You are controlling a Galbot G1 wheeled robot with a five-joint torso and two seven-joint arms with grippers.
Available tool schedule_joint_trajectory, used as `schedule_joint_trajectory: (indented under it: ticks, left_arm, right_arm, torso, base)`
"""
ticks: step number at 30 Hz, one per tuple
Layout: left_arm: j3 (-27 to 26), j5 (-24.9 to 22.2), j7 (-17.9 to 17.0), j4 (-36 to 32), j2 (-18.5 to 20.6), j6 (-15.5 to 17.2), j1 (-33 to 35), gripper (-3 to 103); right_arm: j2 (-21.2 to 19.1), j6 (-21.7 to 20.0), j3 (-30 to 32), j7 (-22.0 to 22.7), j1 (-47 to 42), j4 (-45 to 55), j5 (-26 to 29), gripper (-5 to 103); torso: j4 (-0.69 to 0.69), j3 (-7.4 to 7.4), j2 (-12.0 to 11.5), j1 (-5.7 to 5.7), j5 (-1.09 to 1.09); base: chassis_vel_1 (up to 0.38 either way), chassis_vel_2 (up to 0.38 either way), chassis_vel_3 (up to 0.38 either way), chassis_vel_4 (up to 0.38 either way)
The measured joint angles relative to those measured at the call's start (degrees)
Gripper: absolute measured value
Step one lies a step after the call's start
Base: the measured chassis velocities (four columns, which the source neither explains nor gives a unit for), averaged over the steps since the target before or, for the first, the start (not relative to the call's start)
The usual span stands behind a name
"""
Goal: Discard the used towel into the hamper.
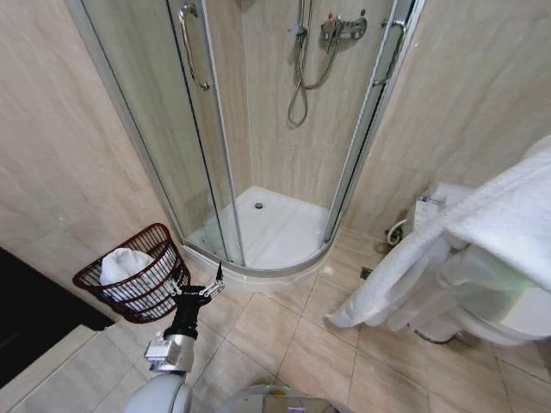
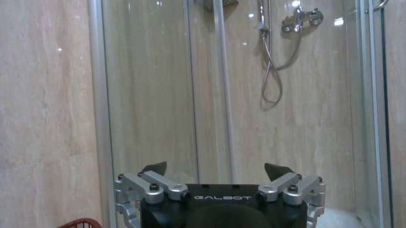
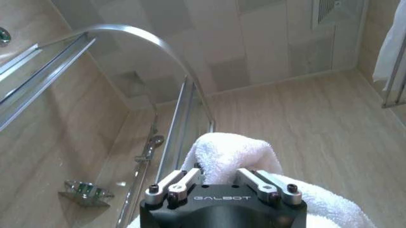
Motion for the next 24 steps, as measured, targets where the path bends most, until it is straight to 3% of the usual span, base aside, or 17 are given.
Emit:
schedule_joint_trajectory:
  ticks: [24]
  left_arm:
    - [0.0,0.0,0.0,0.0,0.0,0.0,0.0,100]
  right_arm:
    - [0.54,0.49,-0.12,-0.63,-0.45,0.0,0.59,14]
  torso:
    - [0.0,3.73,5.9,2.17,0.0]
  base:
    - [0.0,0.0,0.0,0.0]
